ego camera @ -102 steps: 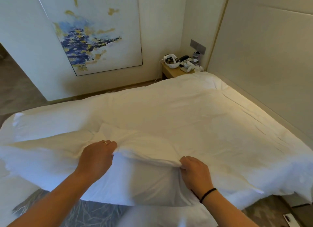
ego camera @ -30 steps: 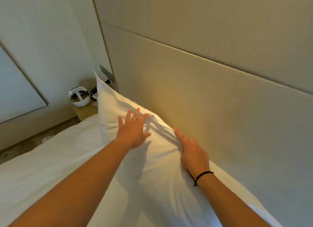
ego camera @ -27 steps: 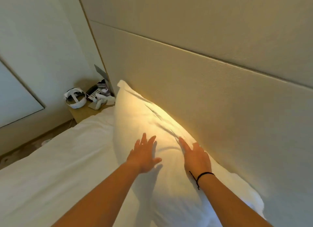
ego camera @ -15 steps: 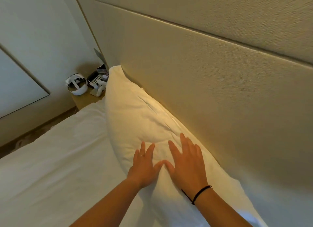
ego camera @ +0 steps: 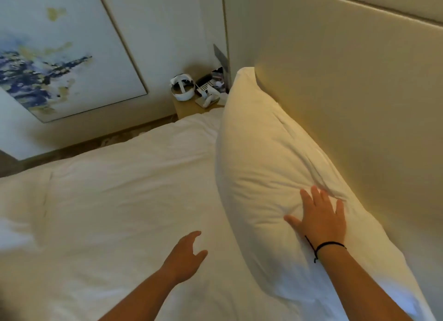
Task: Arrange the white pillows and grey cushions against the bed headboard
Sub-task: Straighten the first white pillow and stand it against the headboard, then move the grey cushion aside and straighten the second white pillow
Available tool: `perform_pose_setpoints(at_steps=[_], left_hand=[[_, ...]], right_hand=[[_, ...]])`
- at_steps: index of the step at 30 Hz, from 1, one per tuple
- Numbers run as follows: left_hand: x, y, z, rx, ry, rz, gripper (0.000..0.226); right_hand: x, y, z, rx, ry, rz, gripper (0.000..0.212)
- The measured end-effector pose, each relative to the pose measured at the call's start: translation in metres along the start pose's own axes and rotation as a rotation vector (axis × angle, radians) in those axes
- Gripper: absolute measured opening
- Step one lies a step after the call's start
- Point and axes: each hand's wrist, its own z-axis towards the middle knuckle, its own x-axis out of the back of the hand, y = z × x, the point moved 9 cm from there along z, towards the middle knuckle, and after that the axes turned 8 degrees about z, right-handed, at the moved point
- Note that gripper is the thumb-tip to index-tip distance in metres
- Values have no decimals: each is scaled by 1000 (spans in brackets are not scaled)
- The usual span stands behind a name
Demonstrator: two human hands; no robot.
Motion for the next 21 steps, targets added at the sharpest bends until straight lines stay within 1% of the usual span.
perform_pose_setpoints(at_steps=[2,3,4,7,8,10,12,13,16,18,21], left_hand=[[12,-39,-30,65,49,-77,54],[17,-57,-47,88,71,-109,48],[20,-76,-66,107,94,-142,42],[25,-138,-134,157,187,-249,29],[26,-160,-161,176,223,-291,26],[25,-206,-219,223,305,-360,23],[23,-254,-282,281,400,-414,18],[21,-279,-313,317,450,-441,15],[12,-352,-404,464,601,-521,9],[2,-393,-457,557,675,-557,11],[-12,-438,-522,662,751,-587,18]], right_hand=[[1,-26,-16,-63,-20,22,78],[0,-52,-28,-48,-31,58,74],[-3,-86,-44,14,-56,117,72],[-25,-210,-130,338,-215,330,71],[-34,-246,-169,426,-292,398,69],[-50,-303,-248,539,-473,517,61],[-64,-346,-320,654,-617,520,46],[-68,-365,-349,717,-645,477,38],[-72,-416,-417,840,-602,416,25],[-73,-447,-456,899,-564,404,23],[-76,-488,-510,962,-552,407,23]])
